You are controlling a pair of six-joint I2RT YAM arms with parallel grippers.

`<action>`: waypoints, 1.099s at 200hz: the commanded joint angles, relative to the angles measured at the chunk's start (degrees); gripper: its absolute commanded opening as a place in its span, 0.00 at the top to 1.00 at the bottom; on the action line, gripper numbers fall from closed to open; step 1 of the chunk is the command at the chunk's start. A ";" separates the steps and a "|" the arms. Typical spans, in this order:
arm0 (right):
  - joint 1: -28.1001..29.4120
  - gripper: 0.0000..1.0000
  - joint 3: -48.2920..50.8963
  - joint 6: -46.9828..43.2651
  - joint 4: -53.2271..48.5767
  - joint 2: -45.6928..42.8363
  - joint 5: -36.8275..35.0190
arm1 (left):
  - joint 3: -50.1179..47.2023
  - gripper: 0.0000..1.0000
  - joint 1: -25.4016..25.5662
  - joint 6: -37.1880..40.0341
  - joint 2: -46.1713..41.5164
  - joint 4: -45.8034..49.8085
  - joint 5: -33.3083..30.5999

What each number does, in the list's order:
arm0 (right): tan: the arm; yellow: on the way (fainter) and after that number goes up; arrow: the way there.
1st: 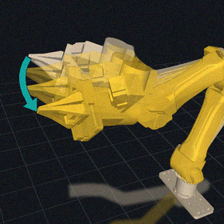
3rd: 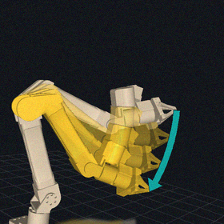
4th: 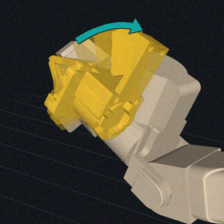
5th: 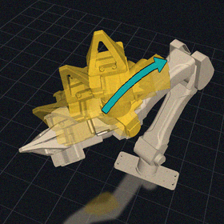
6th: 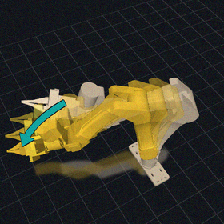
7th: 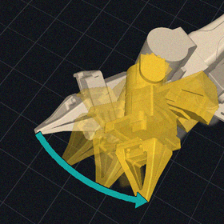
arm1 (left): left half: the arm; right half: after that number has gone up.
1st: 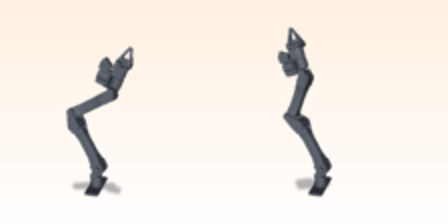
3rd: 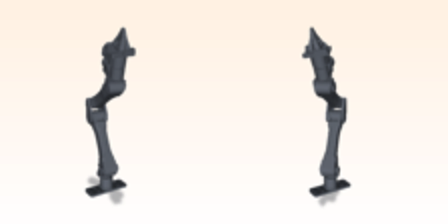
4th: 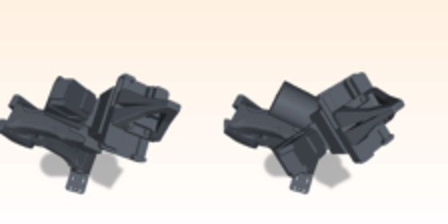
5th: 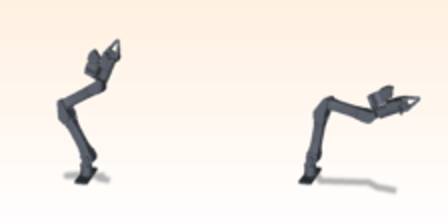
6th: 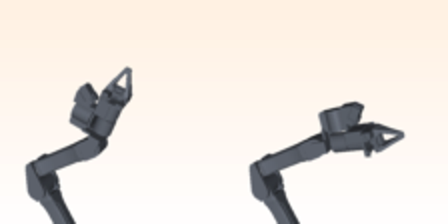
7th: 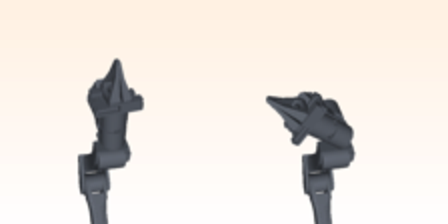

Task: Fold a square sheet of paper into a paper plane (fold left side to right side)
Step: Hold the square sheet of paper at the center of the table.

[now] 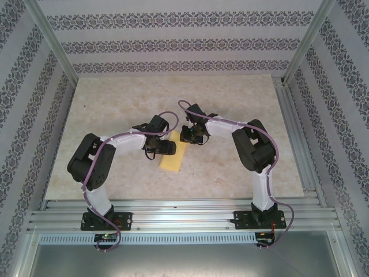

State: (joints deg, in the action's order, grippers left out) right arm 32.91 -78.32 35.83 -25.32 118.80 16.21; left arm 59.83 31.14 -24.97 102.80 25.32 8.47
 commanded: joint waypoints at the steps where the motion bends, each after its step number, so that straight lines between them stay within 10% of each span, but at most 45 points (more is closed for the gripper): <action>1: 0.40 0.82 0.28 -1.16 -4.47 3.72 -3.74 | -3.02 0.25 -0.05 -0.90 3.14 0.57 -0.33; 181: -3.10 0.76 1.11 1.26 0.38 -8.88 0.74 | -3.72 0.30 4.89 -3.01 11.62 2.80 -7.06; 220: -1.75 0.89 4.23 4.81 4.55 -9.80 6.68 | -3.30 0.30 5.33 -3.07 11.98 2.85 -7.06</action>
State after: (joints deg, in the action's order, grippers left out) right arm 29.76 -76.55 37.58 -24.32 109.40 18.57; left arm 60.55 35.79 -26.68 105.73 26.26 -2.68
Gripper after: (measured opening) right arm 0.132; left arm 0.702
